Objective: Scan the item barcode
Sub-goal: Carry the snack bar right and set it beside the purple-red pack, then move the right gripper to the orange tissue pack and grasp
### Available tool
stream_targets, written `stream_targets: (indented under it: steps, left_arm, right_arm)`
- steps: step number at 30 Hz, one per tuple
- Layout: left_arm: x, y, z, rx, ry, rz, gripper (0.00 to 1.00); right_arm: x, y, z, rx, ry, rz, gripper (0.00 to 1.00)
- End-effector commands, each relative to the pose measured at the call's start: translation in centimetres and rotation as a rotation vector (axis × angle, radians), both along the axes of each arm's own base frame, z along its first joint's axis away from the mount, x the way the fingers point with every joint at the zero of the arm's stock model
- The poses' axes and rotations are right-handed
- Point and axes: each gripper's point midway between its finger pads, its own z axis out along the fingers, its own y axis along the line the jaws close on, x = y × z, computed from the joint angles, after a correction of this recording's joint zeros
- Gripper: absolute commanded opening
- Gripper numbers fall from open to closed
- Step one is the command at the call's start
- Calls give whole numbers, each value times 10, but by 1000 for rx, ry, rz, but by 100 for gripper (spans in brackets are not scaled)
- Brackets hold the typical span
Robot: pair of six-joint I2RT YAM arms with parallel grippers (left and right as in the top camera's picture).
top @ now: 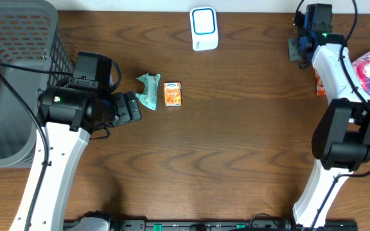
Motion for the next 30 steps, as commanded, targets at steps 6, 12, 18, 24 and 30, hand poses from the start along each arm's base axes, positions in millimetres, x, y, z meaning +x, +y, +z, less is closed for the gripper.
stream_targets:
  steps: [6,12,18,24,30]
  left_arm:
    - [0,4,-1,19,3,0,98]
    - [1,4,-1,19,3,0,98]
    - [1,4,-1,19,3,0,98]
    - [1,4,-1,19,2,0,98]
    - [0,4,-1,19,3,0,98]
  right_arm:
    - [-13,-33,-71,40,124,-78,15]
    - [-21,-66,-92,76,137,-171,14]
    - [-40,-118,-95,53,122,-388,12]
    - [-34,-127,-44,65,-4,-484,23]
    - [-6,-56,42,195,-170,-300,45]
